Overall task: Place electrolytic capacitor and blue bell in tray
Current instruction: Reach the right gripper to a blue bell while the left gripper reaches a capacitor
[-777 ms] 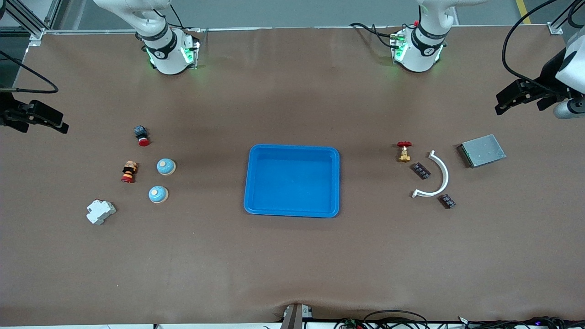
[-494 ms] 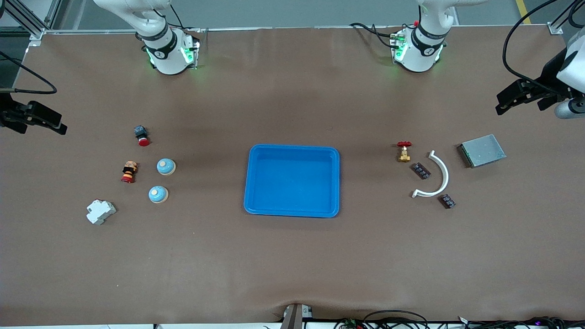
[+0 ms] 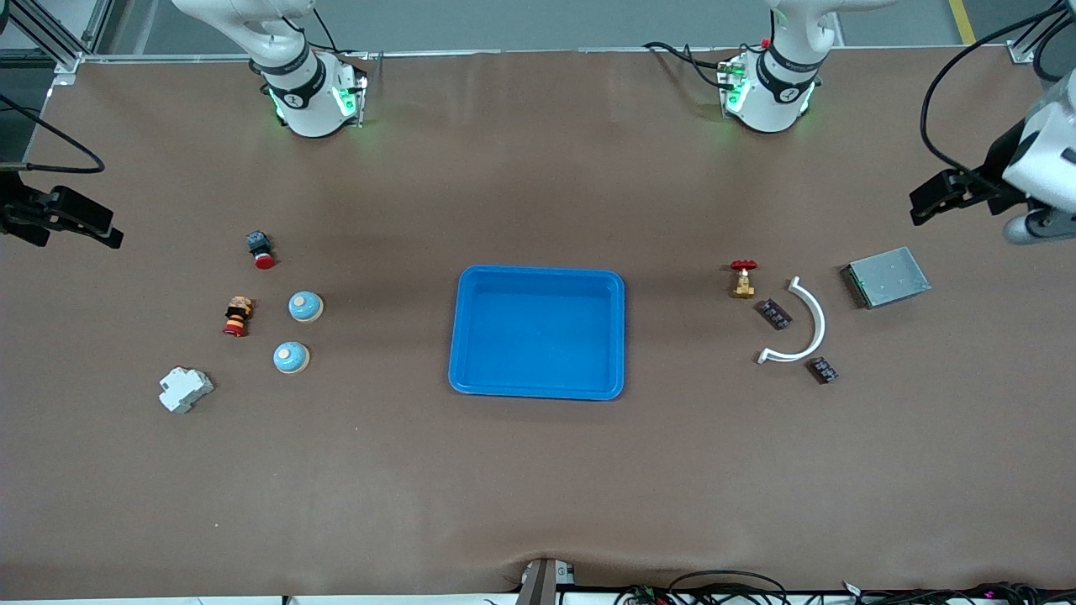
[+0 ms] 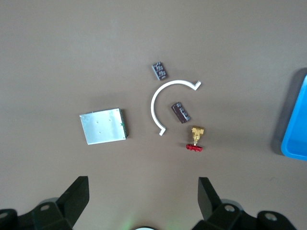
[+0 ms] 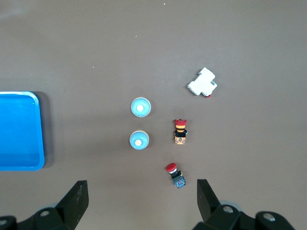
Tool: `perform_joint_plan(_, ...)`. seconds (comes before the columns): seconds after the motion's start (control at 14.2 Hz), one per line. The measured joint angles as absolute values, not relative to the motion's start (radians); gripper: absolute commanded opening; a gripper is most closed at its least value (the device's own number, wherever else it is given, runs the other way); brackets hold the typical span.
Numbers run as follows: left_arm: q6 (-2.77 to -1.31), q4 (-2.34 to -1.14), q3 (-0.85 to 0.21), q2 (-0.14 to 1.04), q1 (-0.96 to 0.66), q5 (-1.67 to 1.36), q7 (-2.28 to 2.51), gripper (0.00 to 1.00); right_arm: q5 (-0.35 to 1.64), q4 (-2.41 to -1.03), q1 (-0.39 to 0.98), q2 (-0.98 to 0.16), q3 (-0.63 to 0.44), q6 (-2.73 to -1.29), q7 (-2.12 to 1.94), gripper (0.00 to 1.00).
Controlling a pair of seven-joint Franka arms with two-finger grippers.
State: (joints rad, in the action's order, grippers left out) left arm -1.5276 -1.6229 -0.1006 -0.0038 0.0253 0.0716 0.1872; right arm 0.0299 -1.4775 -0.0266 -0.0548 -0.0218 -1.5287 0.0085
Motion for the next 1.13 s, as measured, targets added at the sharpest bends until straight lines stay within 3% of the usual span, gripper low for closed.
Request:
perform_joint_plan(0.21, -1.569, -1.666, -0.103, 0.039, 0.024, 0.069, 0.259, 1.0, 0.03, -1.505, -0.02, -0.058, -0.017, -1.561, 0.037, 1.0)
perform_joint_plan(0.64, -1.826, -1.908, -0.109, 0.046, 0.024, 0.018, 0.395, 1.0, 0.03, -1.813, 0.003, -0.072, -0.014, -1.866, 0.059, 1.0)
perform_joint_plan(1.13, -2.28, -2.251, -0.109, 0.053, 0.033, 0.013, 0.53, 1.0, 0.03, -2.176, 0.02, -0.085, -0.013, -2.283, 0.059, 1.0)
